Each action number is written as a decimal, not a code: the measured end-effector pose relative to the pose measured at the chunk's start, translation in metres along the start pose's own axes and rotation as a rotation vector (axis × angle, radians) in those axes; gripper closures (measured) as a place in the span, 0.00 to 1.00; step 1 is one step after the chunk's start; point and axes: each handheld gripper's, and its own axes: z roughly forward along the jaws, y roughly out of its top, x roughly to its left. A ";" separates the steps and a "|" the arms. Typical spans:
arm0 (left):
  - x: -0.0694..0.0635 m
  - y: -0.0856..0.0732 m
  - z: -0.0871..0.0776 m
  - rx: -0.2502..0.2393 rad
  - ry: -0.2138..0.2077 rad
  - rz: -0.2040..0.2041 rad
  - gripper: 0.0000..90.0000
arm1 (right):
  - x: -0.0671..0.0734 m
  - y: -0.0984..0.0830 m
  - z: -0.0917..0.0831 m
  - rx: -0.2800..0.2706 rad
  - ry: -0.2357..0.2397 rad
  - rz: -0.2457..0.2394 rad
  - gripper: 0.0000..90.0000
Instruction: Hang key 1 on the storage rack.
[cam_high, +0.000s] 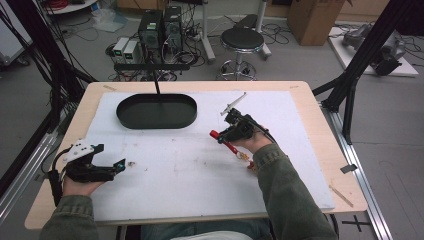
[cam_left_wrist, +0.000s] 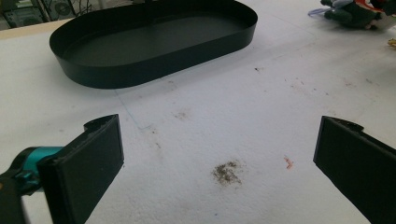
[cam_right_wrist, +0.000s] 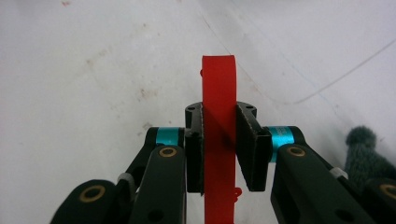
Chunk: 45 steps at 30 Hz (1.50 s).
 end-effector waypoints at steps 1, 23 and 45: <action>0.000 0.000 0.000 -0.002 0.001 -0.002 0.02 | 0.001 0.002 -0.001 -0.004 0.000 -0.002 0.83; 0.000 0.000 0.000 -0.006 -0.001 -0.004 0.02 | 0.008 0.052 -0.015 -0.105 0.080 0.034 0.83; 0.000 0.000 0.000 -0.008 -0.009 -0.004 0.02 | 0.009 0.101 -0.024 -0.218 0.180 0.124 0.83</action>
